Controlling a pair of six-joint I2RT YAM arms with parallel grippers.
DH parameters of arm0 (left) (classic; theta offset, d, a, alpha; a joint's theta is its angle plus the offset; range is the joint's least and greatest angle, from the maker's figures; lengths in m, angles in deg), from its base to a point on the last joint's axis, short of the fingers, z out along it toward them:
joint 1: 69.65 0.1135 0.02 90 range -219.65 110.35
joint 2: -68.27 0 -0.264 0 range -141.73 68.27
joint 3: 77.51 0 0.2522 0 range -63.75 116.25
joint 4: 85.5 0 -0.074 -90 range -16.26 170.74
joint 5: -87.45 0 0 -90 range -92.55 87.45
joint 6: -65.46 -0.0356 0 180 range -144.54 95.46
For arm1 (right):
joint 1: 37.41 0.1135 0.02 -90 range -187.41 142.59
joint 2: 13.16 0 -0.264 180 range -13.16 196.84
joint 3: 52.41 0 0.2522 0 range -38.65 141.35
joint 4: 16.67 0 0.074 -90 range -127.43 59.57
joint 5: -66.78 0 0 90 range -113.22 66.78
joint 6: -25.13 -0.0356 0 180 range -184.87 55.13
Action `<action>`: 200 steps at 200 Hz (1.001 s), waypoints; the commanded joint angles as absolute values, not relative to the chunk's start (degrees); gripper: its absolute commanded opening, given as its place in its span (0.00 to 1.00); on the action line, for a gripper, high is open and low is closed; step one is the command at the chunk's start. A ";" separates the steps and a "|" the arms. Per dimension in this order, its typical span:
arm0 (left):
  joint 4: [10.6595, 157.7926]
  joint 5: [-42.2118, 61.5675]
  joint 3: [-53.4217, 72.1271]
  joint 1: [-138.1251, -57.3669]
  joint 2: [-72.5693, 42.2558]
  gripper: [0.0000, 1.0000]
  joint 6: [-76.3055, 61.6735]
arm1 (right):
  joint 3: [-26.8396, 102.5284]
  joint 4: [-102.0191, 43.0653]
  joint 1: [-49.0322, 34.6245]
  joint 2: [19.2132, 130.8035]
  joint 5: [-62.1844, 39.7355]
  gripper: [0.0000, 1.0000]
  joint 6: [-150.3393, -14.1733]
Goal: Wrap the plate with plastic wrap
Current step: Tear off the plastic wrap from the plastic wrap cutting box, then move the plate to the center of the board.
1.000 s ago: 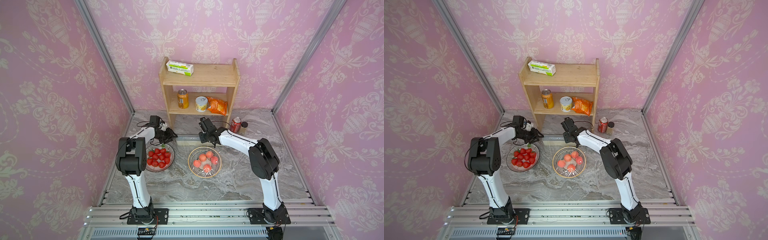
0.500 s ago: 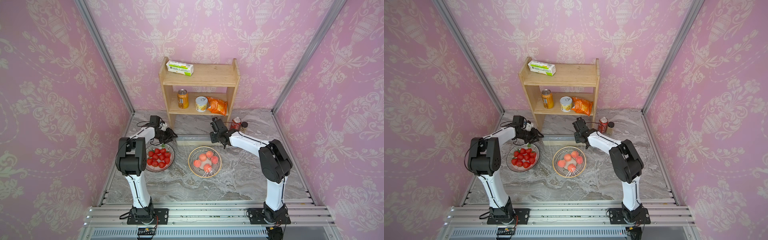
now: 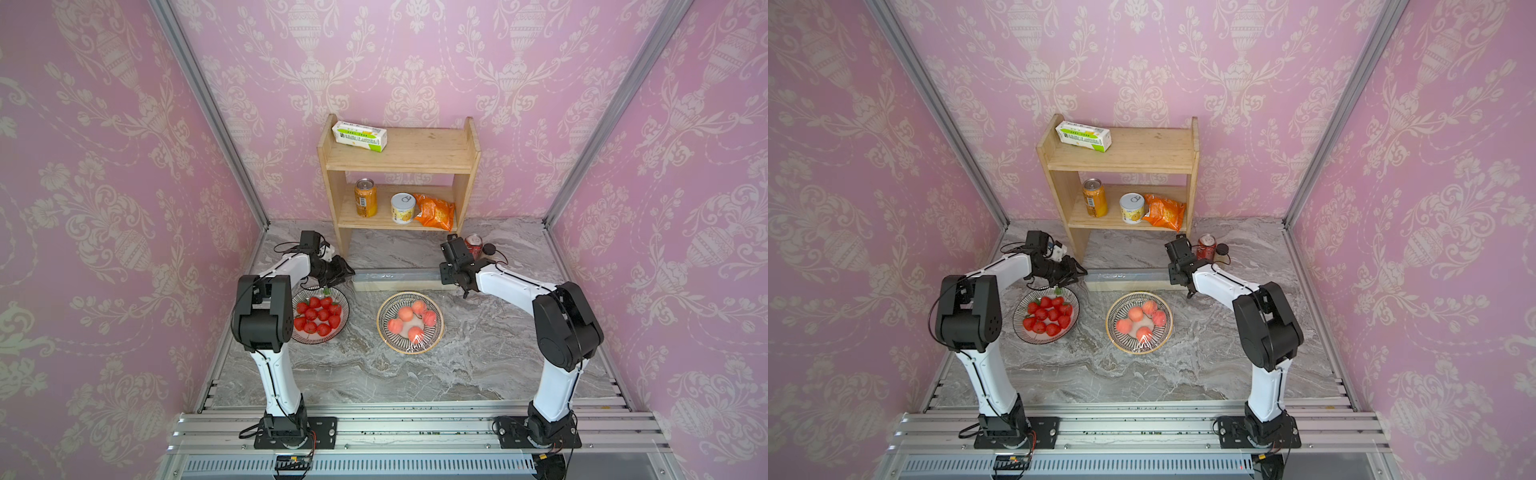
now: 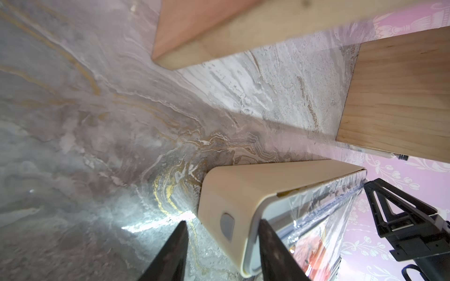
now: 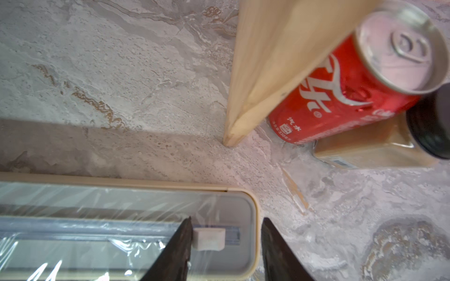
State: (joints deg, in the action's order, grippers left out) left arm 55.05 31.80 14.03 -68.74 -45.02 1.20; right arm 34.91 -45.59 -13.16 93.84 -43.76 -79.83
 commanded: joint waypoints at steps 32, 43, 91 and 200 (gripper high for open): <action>48.65 21.11 13.92 -67.63 -45.78 0.51 -0.01 | 30.88 -51.52 -16.85 92.07 -45.63 0.50 -82.09; 48.53 21.16 14.28 -67.63 -45.02 0.55 -0.01 | 30.90 -51.30 -17.10 90.72 -44.35 0.52 -82.02; 48.14 17.21 15.31 -67.08 -34.86 0.71 -0.44 | 30.17 -52.35 -17.98 80.62 -36.01 0.78 -82.25; 67.33 32.13 -15.50 -81.29 -14.15 0.99 20.28 | 4.24 -30.08 -13.84 70.58 4.30 1.00 -105.74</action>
State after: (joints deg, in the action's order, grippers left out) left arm 59.84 28.98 -12.11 -78.20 -12.39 12.63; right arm 4.36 -39.31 -15.95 68.18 -4.83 -98.72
